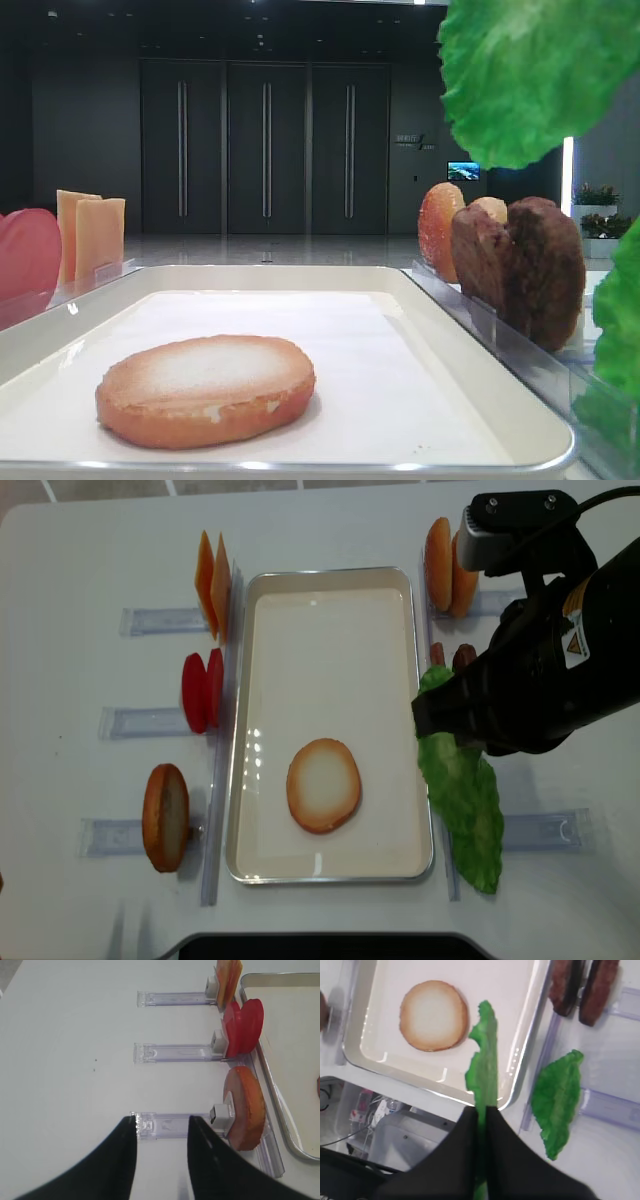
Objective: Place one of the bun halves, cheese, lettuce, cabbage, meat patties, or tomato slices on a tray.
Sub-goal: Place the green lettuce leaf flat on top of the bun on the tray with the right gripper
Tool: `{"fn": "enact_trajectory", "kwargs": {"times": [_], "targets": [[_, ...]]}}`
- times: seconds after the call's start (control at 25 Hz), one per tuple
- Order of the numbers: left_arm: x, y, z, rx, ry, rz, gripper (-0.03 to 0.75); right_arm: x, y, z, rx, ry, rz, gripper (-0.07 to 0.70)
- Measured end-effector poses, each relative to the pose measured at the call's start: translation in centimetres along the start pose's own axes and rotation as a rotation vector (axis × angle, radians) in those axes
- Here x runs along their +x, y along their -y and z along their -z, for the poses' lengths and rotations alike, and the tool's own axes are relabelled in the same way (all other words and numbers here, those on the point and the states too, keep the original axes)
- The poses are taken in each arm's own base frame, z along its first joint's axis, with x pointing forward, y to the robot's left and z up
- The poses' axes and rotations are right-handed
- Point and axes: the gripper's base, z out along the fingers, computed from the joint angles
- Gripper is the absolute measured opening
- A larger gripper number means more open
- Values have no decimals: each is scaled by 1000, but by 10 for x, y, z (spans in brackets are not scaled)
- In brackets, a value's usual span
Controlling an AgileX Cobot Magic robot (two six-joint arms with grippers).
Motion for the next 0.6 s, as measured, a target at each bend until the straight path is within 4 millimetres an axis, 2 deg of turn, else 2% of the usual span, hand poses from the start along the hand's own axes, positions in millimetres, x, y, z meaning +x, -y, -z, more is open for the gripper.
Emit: {"fn": "enact_trajectory", "kwargs": {"times": [0.24, 0.36, 0.6], "targets": [[0, 0, 0, 0, 0, 0, 265, 3, -26, -11, -359, 26, 93, 5], [0, 0, 0, 0, 0, 0, 265, 3, -23, -21, -485, 54, 94, 5], [0, 0, 0, 0, 0, 0, 265, -8, 2, -40, -700, 171, 29, 5]]}}
